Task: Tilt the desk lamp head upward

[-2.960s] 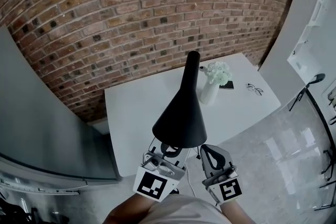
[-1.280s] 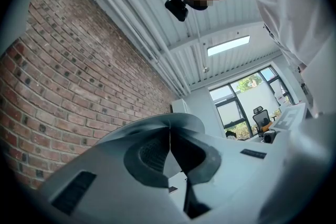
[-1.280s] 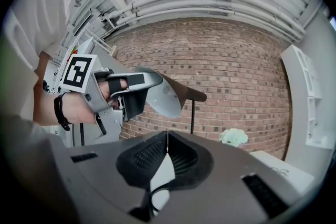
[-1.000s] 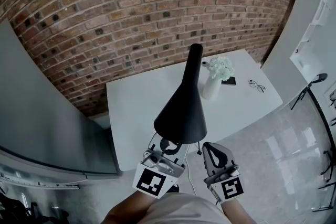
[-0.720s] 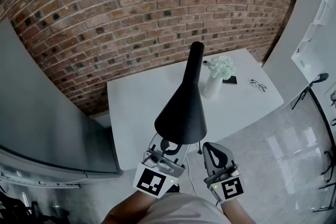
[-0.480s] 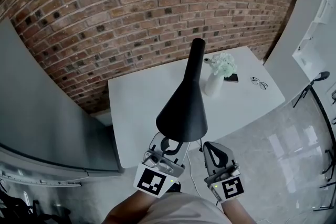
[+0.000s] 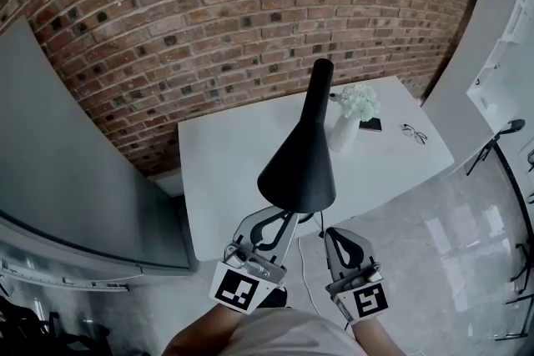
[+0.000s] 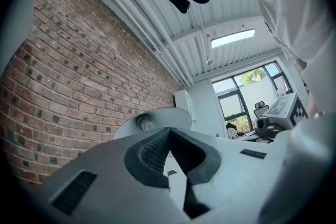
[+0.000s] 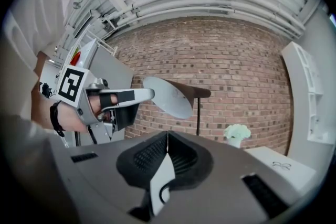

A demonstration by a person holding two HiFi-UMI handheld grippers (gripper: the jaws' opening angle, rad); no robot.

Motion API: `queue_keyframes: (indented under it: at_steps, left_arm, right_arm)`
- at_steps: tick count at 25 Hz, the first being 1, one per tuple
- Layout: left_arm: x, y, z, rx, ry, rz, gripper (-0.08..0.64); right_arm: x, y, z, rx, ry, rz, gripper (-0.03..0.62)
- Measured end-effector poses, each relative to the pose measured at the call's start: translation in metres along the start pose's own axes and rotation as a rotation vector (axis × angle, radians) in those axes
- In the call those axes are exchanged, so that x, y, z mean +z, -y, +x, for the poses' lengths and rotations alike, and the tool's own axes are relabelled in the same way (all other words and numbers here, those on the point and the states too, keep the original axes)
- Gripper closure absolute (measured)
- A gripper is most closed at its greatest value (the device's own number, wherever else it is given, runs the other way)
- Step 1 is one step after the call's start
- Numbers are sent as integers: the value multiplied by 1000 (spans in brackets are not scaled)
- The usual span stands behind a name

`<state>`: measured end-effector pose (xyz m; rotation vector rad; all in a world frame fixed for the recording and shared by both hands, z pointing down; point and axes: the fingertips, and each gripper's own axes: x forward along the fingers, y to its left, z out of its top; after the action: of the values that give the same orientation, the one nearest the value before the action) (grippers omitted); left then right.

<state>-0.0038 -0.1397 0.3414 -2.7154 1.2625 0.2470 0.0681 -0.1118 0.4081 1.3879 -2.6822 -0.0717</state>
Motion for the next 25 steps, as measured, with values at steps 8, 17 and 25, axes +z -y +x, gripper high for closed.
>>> queue_keyframes:
  at_steps: [8,17,25]
  left_arm:
    - [-5,10,-29,3,-41,6,554]
    - [0,16,-55,25,-28,-7,554]
    - [2,38,-82,-1,-45,-17,554]
  right_arm:
    - [3,-16,-12,3,4,0,575]
    - [1,-39,-31,1,-4,-10,575]
    - [-3,-60,-63,-39,-12,14,575]
